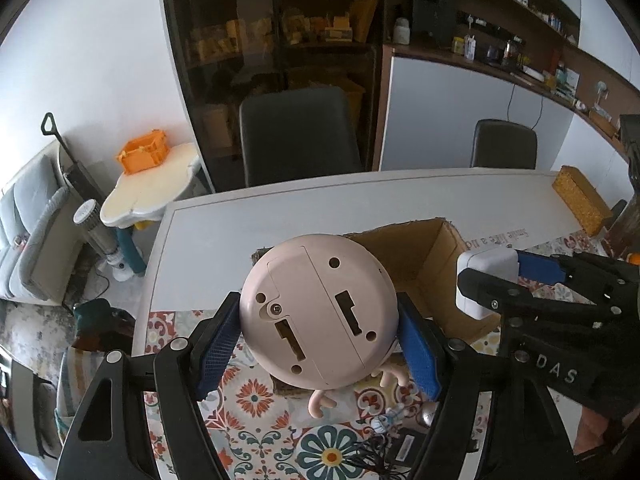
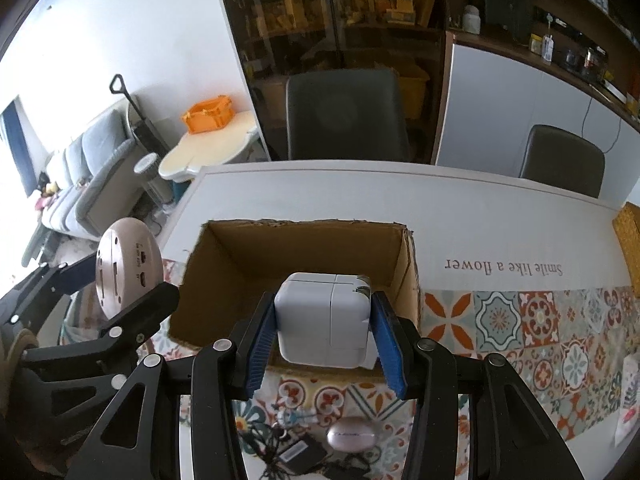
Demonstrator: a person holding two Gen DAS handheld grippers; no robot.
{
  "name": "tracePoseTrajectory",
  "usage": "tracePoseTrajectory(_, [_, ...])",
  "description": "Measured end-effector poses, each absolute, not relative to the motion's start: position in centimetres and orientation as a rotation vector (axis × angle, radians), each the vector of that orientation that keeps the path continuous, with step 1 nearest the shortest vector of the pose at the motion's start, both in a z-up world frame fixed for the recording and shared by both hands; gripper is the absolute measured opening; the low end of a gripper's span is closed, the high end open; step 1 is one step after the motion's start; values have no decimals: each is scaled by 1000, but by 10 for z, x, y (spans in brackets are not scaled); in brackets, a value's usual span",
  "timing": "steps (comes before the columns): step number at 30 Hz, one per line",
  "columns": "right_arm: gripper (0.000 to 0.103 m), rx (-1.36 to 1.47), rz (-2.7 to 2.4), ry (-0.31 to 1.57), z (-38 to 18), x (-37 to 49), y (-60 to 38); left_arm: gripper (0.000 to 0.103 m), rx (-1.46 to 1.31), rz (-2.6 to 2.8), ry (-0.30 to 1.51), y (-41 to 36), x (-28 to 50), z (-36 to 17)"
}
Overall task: Organize rigid objects
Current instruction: 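Carry the pink toy and white adapter over the cardboard box with both grippers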
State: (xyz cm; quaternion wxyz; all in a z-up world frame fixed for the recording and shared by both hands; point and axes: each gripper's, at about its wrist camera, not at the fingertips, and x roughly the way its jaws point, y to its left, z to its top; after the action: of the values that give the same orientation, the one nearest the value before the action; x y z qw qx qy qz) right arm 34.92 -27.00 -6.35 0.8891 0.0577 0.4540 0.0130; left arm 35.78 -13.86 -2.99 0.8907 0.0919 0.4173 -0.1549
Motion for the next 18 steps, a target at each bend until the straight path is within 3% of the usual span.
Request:
tracePoseTrajectory(14, [47,106,10,1028,-91,379,-280,75,192,-321,992,-148,391,-66])
tracePoseTrajectory(18, [47,108,12,1037,-95,381,-280,87,209,-294,954,-147,390,-63])
